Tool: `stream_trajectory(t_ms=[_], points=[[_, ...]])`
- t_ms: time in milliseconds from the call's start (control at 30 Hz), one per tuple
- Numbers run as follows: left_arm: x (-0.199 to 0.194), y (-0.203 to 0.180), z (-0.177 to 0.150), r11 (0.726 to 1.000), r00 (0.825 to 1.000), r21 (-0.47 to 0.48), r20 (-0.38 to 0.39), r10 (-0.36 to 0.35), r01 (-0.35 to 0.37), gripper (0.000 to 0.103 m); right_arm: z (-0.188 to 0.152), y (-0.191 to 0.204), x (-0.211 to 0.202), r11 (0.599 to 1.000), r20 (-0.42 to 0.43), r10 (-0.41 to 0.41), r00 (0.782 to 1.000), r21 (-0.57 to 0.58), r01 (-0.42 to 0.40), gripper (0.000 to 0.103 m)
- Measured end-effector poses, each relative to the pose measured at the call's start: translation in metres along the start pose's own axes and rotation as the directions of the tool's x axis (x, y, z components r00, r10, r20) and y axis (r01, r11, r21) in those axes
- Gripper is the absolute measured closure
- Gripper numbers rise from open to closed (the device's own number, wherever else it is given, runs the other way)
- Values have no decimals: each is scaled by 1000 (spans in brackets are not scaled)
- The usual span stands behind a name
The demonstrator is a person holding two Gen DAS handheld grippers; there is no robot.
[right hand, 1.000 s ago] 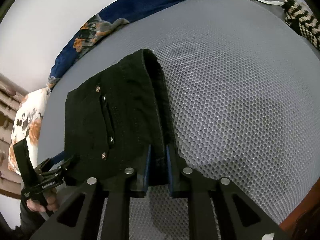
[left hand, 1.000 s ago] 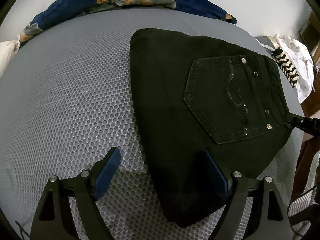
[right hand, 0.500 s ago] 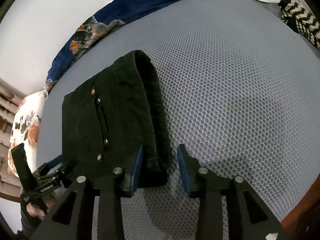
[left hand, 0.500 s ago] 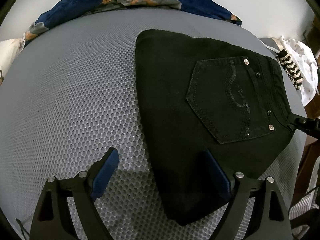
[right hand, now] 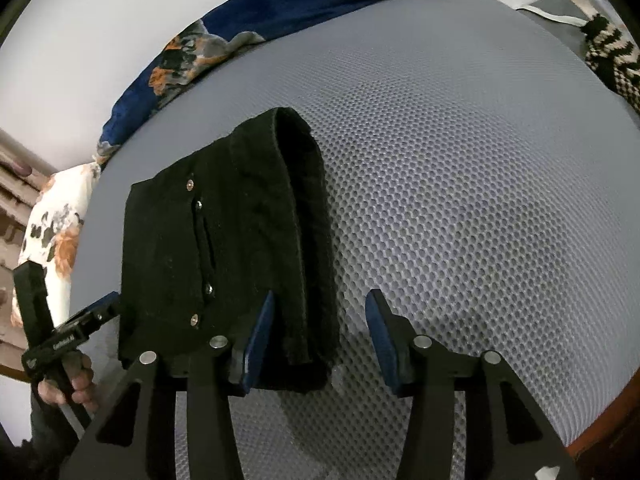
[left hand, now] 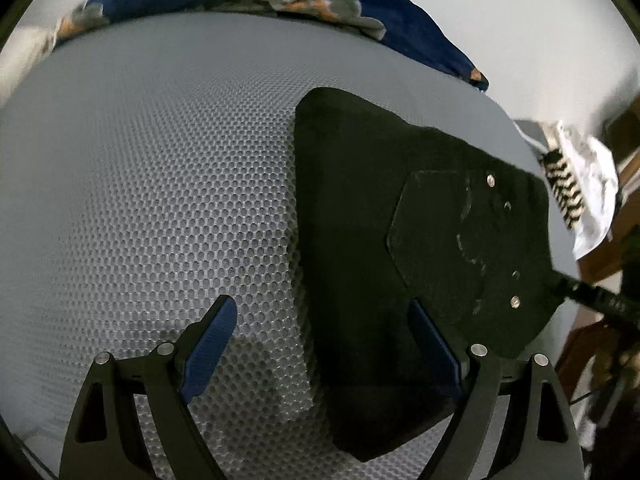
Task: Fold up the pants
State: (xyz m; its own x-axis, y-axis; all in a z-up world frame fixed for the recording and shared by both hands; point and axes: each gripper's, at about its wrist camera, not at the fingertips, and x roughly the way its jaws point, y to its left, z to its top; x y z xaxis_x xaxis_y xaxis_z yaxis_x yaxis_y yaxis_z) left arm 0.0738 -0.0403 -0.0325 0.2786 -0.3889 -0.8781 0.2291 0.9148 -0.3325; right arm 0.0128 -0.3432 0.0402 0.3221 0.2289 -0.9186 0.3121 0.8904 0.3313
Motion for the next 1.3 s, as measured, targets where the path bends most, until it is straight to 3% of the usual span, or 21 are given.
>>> stream_trajectory(t_ms=[333,800,1033,1167,1300], points=[[7,19,10,974,981,-137,-52,-187,179,17,18,-19,26,972,-55,225,973,83,-221,56],[24,32,38,918,920,-212,-135,-368,335,18,37,-42,51,905,-130,419,899,139,-402,52],[38,13,52,913,907,-182,-153,-392,364,18,45,-35,62,882,-177,471,864,104,-460,54],[41,8,54,907,906,-168,-113,-407,387,18,47,-33,70,863,-172,505,846,109,-493,60],[47,-2,57,906,910,-164,-84,-406,389,22,48,-30,72,859,-154,512,845,111,-501,64]])
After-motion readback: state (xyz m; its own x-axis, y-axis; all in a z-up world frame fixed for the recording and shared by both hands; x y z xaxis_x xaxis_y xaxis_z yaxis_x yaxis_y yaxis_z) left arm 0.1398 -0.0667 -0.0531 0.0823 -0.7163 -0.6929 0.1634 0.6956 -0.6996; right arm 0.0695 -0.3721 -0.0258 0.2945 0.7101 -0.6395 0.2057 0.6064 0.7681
